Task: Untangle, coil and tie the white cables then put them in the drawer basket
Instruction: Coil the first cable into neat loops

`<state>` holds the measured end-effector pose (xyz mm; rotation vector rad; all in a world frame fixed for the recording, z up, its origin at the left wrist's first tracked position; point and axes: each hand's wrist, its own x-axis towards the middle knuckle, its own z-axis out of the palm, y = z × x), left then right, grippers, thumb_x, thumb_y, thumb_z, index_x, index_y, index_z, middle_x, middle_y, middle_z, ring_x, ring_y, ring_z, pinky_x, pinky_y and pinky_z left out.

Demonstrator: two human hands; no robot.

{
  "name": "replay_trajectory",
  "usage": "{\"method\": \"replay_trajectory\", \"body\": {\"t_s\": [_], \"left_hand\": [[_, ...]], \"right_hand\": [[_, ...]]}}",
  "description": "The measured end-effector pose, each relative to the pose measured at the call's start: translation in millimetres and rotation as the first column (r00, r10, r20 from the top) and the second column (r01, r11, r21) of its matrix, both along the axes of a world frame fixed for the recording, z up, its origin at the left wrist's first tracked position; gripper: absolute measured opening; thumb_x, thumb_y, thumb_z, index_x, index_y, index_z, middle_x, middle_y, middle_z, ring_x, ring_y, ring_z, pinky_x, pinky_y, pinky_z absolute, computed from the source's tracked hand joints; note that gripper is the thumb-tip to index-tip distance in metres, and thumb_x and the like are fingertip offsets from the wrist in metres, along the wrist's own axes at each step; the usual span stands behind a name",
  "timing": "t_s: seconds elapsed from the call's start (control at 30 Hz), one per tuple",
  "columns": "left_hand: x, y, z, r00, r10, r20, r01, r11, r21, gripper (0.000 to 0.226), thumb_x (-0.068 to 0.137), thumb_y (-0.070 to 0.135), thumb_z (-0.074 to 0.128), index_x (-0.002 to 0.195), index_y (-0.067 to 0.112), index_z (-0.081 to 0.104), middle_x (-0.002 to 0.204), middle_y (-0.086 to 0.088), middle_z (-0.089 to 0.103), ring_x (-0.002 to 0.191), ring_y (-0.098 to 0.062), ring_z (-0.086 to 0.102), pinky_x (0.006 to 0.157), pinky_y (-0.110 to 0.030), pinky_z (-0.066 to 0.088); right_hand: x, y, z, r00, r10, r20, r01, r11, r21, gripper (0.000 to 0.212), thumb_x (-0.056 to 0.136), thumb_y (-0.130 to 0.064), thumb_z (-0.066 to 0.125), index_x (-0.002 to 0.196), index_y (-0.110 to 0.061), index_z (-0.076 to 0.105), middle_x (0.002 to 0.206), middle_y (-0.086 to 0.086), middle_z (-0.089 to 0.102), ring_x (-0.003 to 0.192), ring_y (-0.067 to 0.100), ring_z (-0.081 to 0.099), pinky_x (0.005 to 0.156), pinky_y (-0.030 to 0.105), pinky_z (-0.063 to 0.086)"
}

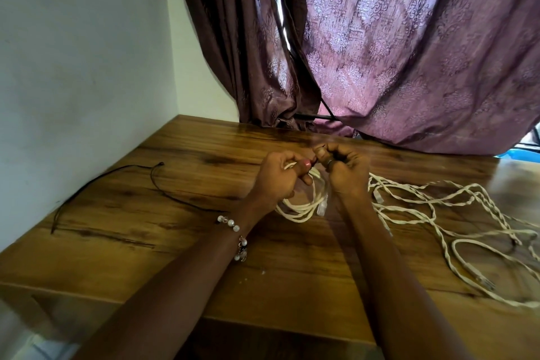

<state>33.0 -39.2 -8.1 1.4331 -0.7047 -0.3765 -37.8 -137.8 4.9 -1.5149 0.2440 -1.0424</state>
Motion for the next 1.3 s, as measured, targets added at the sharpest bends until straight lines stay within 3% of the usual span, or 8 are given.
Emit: {"method": "replay_trajectory", "body": {"t_s": [0.1, 0.4, 0.73, 0.8, 0.93, 1.03, 1.17, 1.3], "left_hand": [[-2, 1, -1, 0.988, -0.012, 0.155, 0.013, 1.000, -0.010, 0.016, 0.091, 0.014, 0.062, 0.076, 0.019, 0.062, 0.056, -0.001, 0.065, 0.048, -0.025, 0.054, 0.038, -0.018, 0.034], [-1, 7, -1, 0.944, -0.066, 0.324, 0.082, 0.996, -0.034, 0.015, 0.090, 0.008, 0.062, 0.076, 0.012, 0.064, 0.060, -0.009, 0.065, 0.046, -0.006, 0.057, 0.044, -0.010, 0.038], [1, -3, -5, 0.942, 0.170, 0.288, -0.175, 0.985, -0.008, 0.011, 0.088, 0.010, 0.064, 0.078, 0.010, 0.066, 0.064, -0.011, 0.068, 0.046, -0.007, 0.059, 0.049, -0.025, 0.047], [-2, -7, -2, 0.964, 0.200, 0.177, -0.203, 0.979, -0.002, 0.013, 0.089, 0.007, 0.062, 0.076, 0.009, 0.065, 0.060, -0.010, 0.065, 0.038, -0.004, 0.053, 0.042, -0.019, 0.042], [-3, -6, 8, 0.935, 0.111, -0.338, -0.135, 0.990, -0.047, 0.018, 0.089, -0.006, 0.049, 0.080, 0.002, 0.062, 0.055, -0.010, 0.058, 0.037, -0.012, 0.045, 0.035, -0.011, 0.024], [4, -1, 11, 0.862, 0.072, -0.501, -0.126, 0.989, -0.075, 0.017, 0.086, -0.013, 0.046, 0.090, -0.004, 0.060, 0.050, -0.010, 0.053, 0.026, -0.004, 0.037, 0.033, -0.008, 0.022], [22, 10, 9, 0.778, -0.024, -0.628, -0.080, 0.987, -0.136, 0.023, 0.089, -0.013, 0.046, 0.071, -0.001, 0.054, 0.035, -0.001, 0.043, 0.025, -0.004, 0.030, 0.031, -0.009, 0.021], [34, 18, 5, 0.772, -0.093, -0.629, 0.012, 0.991, -0.131, 0.016, 0.091, -0.008, 0.049, 0.083, -0.001, 0.061, 0.039, -0.001, 0.045, 0.027, -0.003, 0.030, 0.030, -0.011, 0.023]], "right_hand": [[-2, 2, 4, 1.000, -0.026, 0.016, 0.024, 0.993, 0.113, 0.021, 0.084, 0.017, 0.055, 0.076, 0.001, 0.065, 0.053, -0.010, 0.063, 0.054, -0.001, 0.057, 0.053, 0.013, 0.046], [-3, 4, 6, 0.997, -0.035, -0.070, 0.052, 0.965, 0.257, 0.013, 0.085, 0.015, 0.055, 0.086, 0.008, 0.066, 0.043, -0.008, 0.058, 0.041, -0.001, 0.050, 0.040, 0.011, 0.039], [0, 8, 3, 0.991, -0.128, -0.047, 0.128, 0.992, -0.004, 0.020, 0.082, 0.016, 0.059, 0.081, -0.001, 0.069, 0.068, 0.003, 0.064, 0.058, -0.002, 0.059, 0.059, 0.016, 0.050], [3, 9, 0, 0.987, -0.153, -0.047, 0.150, 0.986, -0.078, 0.026, 0.080, 0.018, 0.058, 0.080, -0.005, 0.070, 0.070, 0.000, 0.065, 0.062, -0.002, 0.060, 0.064, 0.020, 0.052], [7, 13, -7, 0.985, -0.156, -0.067, 0.136, 0.962, -0.238, 0.040, 0.078, 0.019, 0.056, 0.073, -0.019, 0.068, 0.071, -0.005, 0.066, 0.064, -0.004, 0.061, 0.059, 0.015, 0.050], [13, 11, -16, 0.985, -0.153, -0.083, 0.110, 0.918, -0.381, 0.044, 0.074, 0.009, 0.056, 0.074, -0.032, 0.071, 0.077, 0.002, 0.069, 0.074, 0.017, 0.066, 0.064, 0.036, 0.056], [14, 10, -14, 0.987, -0.157, -0.028, 0.084, 0.664, -0.743, 0.042, 0.065, 0.013, 0.061, 0.083, -0.022, 0.074, 0.084, -0.016, 0.067, 0.073, 0.024, 0.064, 0.065, 0.039, 0.053], [9, 16, -10, 0.974, -0.222, 0.052, 0.150, 0.450, -0.880, 0.032, 0.065, 0.002, 0.061, 0.083, -0.021, 0.075, 0.078, -0.015, 0.066, 0.075, 0.018, 0.057, 0.071, 0.034, 0.033]]}}
